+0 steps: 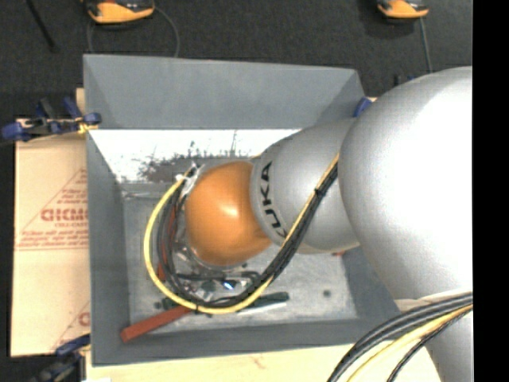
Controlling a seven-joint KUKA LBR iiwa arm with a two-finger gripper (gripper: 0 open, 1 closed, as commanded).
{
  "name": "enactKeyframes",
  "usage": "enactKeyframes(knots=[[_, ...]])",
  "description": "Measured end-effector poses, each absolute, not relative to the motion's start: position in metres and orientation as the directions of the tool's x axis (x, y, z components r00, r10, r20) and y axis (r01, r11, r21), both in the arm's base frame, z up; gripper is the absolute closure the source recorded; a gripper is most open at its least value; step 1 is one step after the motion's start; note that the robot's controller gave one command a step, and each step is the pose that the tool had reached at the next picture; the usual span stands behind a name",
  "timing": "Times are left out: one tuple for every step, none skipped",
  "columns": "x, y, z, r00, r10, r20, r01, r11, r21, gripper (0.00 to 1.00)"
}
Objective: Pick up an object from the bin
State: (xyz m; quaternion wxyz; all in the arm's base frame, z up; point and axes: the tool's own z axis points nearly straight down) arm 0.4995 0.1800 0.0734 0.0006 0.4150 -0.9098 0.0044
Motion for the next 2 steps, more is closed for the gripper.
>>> enactKeyframes(knots=[[0.507,0.192,0.073,-0.661,-0.750,0.004,-0.750,0.661,-0.007,1.00],[0.498,0.201,0.183,-0.649,-0.761,-0.008,-0.761,0.649,-0.005,1.00]])
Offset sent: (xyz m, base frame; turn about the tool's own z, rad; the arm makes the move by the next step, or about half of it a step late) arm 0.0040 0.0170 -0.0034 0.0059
